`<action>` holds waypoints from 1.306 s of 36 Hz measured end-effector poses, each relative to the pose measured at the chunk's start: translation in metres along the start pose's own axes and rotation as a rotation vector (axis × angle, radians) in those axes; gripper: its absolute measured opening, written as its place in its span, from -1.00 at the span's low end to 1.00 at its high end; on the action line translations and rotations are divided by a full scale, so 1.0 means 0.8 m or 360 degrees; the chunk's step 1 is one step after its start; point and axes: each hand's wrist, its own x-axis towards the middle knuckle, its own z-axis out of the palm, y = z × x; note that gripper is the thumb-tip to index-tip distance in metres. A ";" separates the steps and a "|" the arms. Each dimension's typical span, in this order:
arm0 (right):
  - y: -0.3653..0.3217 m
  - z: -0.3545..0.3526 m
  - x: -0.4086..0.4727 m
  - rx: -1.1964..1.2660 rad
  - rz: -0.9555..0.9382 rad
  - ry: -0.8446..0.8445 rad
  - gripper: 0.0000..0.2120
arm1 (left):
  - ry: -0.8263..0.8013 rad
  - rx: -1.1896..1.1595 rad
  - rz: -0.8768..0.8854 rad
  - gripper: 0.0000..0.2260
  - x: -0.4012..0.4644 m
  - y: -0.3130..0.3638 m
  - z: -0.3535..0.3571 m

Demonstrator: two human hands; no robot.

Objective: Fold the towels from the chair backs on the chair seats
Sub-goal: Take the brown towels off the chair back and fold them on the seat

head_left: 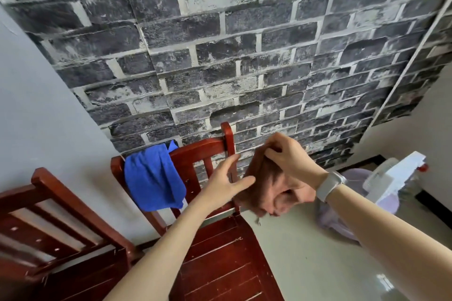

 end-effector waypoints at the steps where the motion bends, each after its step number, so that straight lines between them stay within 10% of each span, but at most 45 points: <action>1: -0.007 -0.001 0.000 0.0050 -0.0046 -0.0036 -0.83 | 0.0012 0.0030 0.0064 -0.41 0.002 0.007 0.006; 10: 0.023 0.002 -0.022 0.0233 0.0258 0.0003 -0.77 | 0.0372 0.0163 0.0454 -0.84 0.013 0.036 0.000; 15: 0.047 0.034 -0.046 0.0518 0.1163 -0.0732 -0.21 | 0.0486 0.0120 0.0438 -0.81 0.008 0.025 -0.017; 18: 0.041 0.053 -0.037 0.1018 0.1300 -0.0910 -0.25 | 0.0433 0.0114 0.0435 -0.80 0.002 0.020 -0.024; 24: -0.001 0.058 0.008 0.1683 0.1157 -0.0328 -0.89 | 0.0364 0.0136 0.0395 -0.79 -0.011 0.011 -0.035; 34: -0.050 0.006 0.063 0.0254 0.0046 -0.0094 -0.73 | 0.0306 0.0413 0.0129 -0.73 -0.021 -0.028 -0.042; 47: -0.068 0.010 0.060 0.0012 -0.0162 0.0359 -0.81 | 0.0548 0.0669 -0.0077 -0.72 -0.035 -0.083 -0.041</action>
